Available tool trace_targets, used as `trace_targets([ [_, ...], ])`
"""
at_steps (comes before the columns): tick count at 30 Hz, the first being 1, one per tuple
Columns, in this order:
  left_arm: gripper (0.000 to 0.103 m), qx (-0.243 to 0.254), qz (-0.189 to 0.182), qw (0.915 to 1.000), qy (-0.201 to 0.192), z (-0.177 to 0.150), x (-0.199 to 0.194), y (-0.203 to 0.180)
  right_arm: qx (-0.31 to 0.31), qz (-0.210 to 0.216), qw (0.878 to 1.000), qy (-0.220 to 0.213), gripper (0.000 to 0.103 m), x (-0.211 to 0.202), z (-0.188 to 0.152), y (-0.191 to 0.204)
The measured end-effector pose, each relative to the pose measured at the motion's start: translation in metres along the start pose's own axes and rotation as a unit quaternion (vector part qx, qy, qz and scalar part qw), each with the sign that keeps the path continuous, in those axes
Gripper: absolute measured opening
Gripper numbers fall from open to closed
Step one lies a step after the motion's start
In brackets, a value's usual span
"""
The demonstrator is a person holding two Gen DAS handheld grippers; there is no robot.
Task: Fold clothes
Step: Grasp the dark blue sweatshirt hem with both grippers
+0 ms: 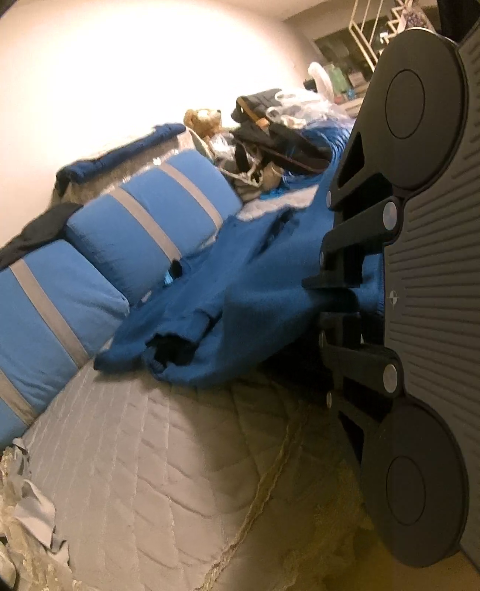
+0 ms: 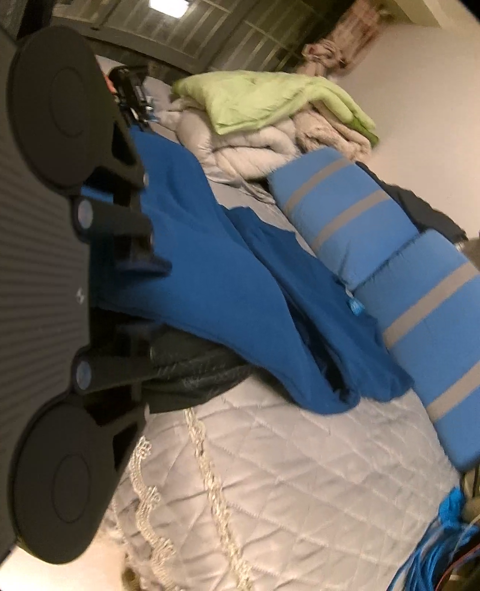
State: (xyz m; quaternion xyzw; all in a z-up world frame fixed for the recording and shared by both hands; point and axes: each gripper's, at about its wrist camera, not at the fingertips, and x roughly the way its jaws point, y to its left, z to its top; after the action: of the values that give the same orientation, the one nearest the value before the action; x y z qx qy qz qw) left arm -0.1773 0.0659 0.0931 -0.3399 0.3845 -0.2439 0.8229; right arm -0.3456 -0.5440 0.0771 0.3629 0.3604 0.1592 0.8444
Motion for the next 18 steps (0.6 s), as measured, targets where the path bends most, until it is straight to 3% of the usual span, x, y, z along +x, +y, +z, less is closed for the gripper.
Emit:
trace_targets([
  [6,0.007,-0.009,0.005,0.9997,-0.022,0.003,-0.01,-0.018,0.0,0.007,1.0,-0.018,0.008,-0.013,0.008,0.02],
  [18,0.006,-0.001,-0.007,0.9964,-0.085,0.013,-0.037,-0.058,0.006,0.023,0.992,-0.121,0.007,-0.064,0.048,0.049],
])
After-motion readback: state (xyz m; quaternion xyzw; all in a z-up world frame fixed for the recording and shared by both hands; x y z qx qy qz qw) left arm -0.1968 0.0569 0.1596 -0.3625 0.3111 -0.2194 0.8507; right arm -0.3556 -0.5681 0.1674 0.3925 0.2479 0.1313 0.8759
